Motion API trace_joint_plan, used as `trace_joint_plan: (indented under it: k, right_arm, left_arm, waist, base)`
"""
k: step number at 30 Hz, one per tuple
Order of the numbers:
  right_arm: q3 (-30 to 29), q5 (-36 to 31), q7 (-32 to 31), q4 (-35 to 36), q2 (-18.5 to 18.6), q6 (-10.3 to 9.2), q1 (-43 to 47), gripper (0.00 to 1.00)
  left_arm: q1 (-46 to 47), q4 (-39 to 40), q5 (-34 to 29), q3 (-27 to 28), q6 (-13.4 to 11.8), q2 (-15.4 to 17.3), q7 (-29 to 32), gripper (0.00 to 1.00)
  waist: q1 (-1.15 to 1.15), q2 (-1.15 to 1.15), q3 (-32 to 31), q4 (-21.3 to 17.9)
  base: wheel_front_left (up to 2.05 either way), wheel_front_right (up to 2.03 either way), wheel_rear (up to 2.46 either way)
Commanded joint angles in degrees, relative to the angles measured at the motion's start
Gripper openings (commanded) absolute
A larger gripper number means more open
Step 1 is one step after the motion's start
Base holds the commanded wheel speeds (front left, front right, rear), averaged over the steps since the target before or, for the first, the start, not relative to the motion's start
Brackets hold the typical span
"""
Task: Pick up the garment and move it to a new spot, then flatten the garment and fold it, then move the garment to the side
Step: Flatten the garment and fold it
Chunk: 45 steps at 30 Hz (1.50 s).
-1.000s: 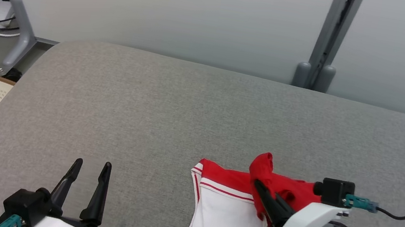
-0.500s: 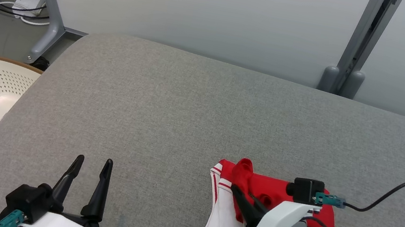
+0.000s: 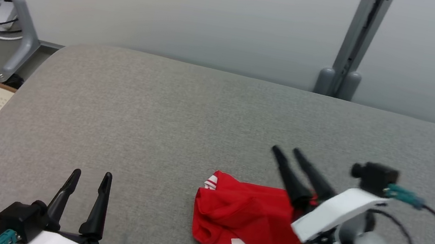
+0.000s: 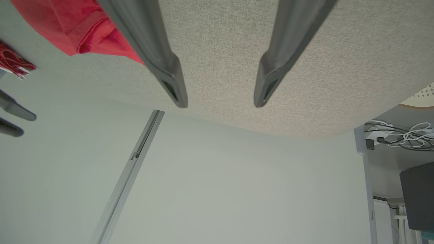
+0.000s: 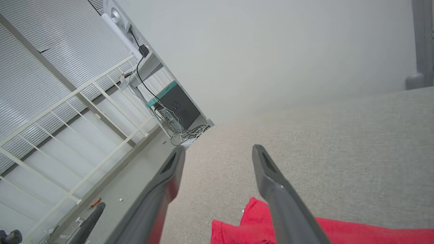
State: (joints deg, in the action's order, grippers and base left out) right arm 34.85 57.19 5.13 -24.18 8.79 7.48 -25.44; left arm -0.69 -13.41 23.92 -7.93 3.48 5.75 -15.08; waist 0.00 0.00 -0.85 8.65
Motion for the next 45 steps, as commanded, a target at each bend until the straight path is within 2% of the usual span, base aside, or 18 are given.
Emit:
trace_joint_plan:
  k: [1, 5, 11, 16, 24, 25, 26, 27, 29, 32, 34, 35, 40, 45]
  right_arm:
    - [-1.17, -0.43, 0.93, 1.22, 1.53, 0.03, 0.12, 1.00]
    - [-5.75, -2.42, 2.91, 4.38, 5.67, 0.03, 2.13, 1.00]
    - [-13.36, -6.45, 4.58, 6.18, 8.48, 0.03, 7.21, 1.00]
    - [-18.84, -11.07, 5.11, 6.90, 7.13, 0.03, 10.96, 1.00]
    - [-22.90, -17.74, 2.74, 8.12, 4.14, 0.03, 13.61, 1.00]
    - [-23.02, -18.84, 2.60, 8.10, 3.87, 0.03, 13.66, 0.56]
    - [-22.84, -20.24, 2.58, 7.89, 3.71, 0.03, 13.66, 0.19]
    - [-22.83, -22.23, 2.93, 7.38, 3.65, 0.03, 13.46, 0.00]
    - [-23.81, -28.94, 4.61, 5.17, 3.83, 0.01, 12.30, 0.00]
    - [-22.86, -36.55, 5.89, 1.05, 0.72, 0.06, 10.33, 0.00]
    - [-21.64, -39.36, 6.27, -2.36, -0.72, 0.05, 9.26, 0.00]
    - [-21.64, -39.36, 6.27, -2.36, -0.72, 0.05, 9.26, 0.00]
    - [-18.33, -41.88, 5.54, -12.81, -3.11, 0.02, 6.57, 0.00]
    - [-16.52, -40.45, 5.07, -21.09, -4.55, 0.02, 4.61, 0.00]
  left_arm:
    - [-0.19, 0.32, -0.21, 0.40, -0.17, 0.04, -0.07, 1.00]
    - [-1.09, 1.23, -0.31, 1.29, -0.38, -0.14, -0.07, 1.00]
    - [-1.85, 2.61, -0.79, 2.51, -0.30, -0.56, -0.07, 1.00]
    - [-2.07, 3.02, -1.21, 2.90, 0.12, -0.94, -0.07, 1.00]
    - [-1.32, 3.36, -2.10, 3.32, 0.73, -1.35, -0.07, 1.00]
    - [-1.32, 3.37, -2.23, 3.39, 0.85, -1.36, -0.07, 1.00]
    - [-1.35, 3.37, -2.33, 3.52, 0.92, -1.36, -0.07, 1.00]
    - [-1.42, 3.38, -2.42, 3.61, 0.91, -1.43, -0.07, 1.00]
    - [-1.48, 3.33, -2.36, 3.70, 1.12, -1.60, -0.07, 1.00]
    - [-1.12, 2.89, -2.48, 3.52, 1.37, -1.61, -0.07, 1.00]
    - [-0.67, 2.75, -2.50, 3.24, 1.52, -1.79, -0.07, 1.00]
    - [-0.67, 2.75, -2.50, 3.24, 1.52, -1.79, -0.07, 1.00]
    - [-0.21, 2.01, -2.41, 3.11, 1.70, -1.95, -0.07, 1.00]
    - [-0.16, 1.45, -2.57, 3.29, 1.94, -2.04, -0.07, 1.00]
  waist:
    - [0.00, 0.00, -0.32, -1.06]
    - [0.00, 0.00, -0.65, -2.88]
    - [0.00, 0.00, -0.75, -4.59]
    - [0.00, 0.00, -0.61, -5.24]
    - [0.00, 0.00, -0.62, -4.54]
    - [0.00, 0.00, -0.64, -4.32]
    - [0.00, 0.00, -0.64, -4.14]
    - [0.00, 0.00, -0.64, -3.98]
    - [0.00, 0.00, -0.57, -3.67]
    - [0.00, 0.00, -0.44, -2.90]
    - [0.00, 0.00, -0.30, -2.13]
    - [0.00, 0.00, -0.30, -2.13]
    - [0.00, 0.00, -0.21, 0.45]
    - [0.00, 0.00, -0.11, 3.10]
  base:
    - [0.00, 0.00, 0.00]
    - [0.00, 0.00, 0.00]
    - [0.00, 0.00, 0.00]
    - [0.00, 0.00, 0.00]
    - [0.00, 0.00, 0.00]
    - [0.00, 0.00, 0.00]
    - [0.00, 0.00, 0.00]
    - [0.00, 0.00, 0.00]
    - [0.00, 0.00, 0.00]
    - [0.00, 0.00, 0.00]
    - [0.00, 0.00, 0.00]
    - [0.00, 0.00, 0.00]
    - [0.00, 0.00, 0.00]
    - [0.00, 0.00, 0.00]
